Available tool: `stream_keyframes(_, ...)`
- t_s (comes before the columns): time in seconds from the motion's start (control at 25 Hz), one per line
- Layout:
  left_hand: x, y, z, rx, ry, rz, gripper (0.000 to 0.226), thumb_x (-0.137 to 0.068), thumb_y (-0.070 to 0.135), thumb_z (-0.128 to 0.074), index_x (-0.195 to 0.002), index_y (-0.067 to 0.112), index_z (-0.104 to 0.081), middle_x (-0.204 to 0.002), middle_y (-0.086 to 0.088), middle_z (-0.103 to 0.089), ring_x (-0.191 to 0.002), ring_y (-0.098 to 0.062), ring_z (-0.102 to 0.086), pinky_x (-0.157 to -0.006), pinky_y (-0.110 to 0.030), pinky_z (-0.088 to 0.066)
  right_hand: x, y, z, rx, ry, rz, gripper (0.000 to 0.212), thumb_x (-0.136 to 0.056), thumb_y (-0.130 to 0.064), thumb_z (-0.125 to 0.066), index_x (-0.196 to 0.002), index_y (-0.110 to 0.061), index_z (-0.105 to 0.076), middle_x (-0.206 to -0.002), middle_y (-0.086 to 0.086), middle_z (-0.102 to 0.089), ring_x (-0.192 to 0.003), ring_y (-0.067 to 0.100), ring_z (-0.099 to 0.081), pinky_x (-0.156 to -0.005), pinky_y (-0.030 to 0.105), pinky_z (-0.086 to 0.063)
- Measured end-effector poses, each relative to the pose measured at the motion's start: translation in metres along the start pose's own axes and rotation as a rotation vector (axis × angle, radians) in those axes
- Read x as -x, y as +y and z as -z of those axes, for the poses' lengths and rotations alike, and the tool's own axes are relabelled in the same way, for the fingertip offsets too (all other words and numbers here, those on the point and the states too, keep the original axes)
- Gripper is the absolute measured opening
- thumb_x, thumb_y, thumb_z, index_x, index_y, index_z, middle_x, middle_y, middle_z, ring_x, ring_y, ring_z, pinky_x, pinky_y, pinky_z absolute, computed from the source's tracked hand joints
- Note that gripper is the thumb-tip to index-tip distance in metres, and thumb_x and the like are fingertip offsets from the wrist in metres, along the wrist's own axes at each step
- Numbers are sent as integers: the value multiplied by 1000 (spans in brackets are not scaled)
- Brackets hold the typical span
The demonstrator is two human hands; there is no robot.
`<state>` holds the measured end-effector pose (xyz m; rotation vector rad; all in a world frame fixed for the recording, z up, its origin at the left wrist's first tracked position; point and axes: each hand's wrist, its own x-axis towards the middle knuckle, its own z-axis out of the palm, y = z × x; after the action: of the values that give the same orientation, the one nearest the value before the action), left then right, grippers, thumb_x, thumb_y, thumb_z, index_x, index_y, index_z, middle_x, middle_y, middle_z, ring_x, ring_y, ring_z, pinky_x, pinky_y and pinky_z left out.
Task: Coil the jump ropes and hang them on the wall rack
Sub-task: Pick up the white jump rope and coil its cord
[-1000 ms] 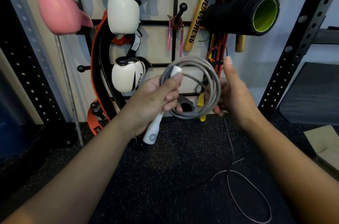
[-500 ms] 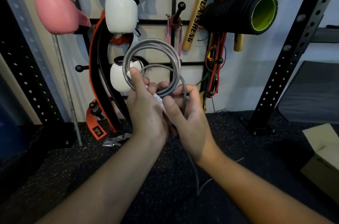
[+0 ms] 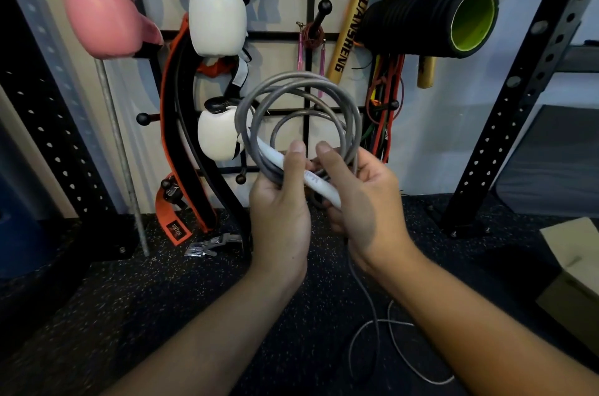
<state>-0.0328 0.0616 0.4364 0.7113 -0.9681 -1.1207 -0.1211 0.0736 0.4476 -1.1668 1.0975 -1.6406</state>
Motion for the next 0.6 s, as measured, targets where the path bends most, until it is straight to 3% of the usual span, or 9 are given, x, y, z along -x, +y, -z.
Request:
stream_keyframes(0.08, -11, -1, 9, -11, -44, 31, 9, -89, 30, -74, -98, 26, -74, -97, 0, -78, -100, -19, -74, -97, -43, -56, -10, -7, 11, 173, -23, 33, 23, -98, -32, -67, -84, -14, -68, -53, -2, -59, -35, 5, -46, -35, 19, -34)
stream_keyframes(0.2, -43, 18, 37, -132, -167, 83, 58, -72, 22, -84, -125, 24, -62, -103, -3, -77, -107, -27, -72, -105, -50, -49, -30, -24, 37, 545, -154, 61, 26, -96, -38, -68, -82, -16, -69, -52, -2, -59, -38, 8, -47, -38, 20, -37)
stream_keyframes(0.32, -60, 63, 53, -663, -620, 56, 90, -71, 31, -90, -146, 35, -41, -119, 3, -74, -112, -14, -70, -104, -37, -46, -39, -35, 52, 857, -336, 69, 23, -92, -39, -69, -73, -26, -67, -54, -6, -60, -41, 1, -47, -43, 17, -39)
stream_keyframes(0.44, -53, 85, 39, -1227, -809, -61, 105, -64, 51, -89, -150, 47, -29, -129, 20, -61, -112, 3, -61, -96, -21, -39, -38, -32, 45, 1025, -441, 118, 26, -90, -41, -74, -70, -27, -65, -56, -7, -56, -44, 2, -45, -48, 25, -41)
stream_keyframes(0.52, -41, 82, 25, -1387, -839, -133, 101, -62, 54, -90, -146, 46, -36, -121, 20, -62, -105, -3, -62, -89, -23, -44, -37, -29, 40, 1009, -464, 131, 25, -88, -39, -77, -70, -24, -66, -56, -6, -56, -44, 3, -43, -49, 29, -39)
stream_keyframes(0.6, -38, 72, 19, -1437, -821, -124, 80, -63, 51, -91, -133, 41, -52, -106, 17, -68, -91, -7, -64, -79, -28, -51, -37, -29, 41, 942, -465, 80, 25, -85, -35, -80, -70, -20, -67, -55, -6, -54, -43, 4, -41, -49, 30, -36)
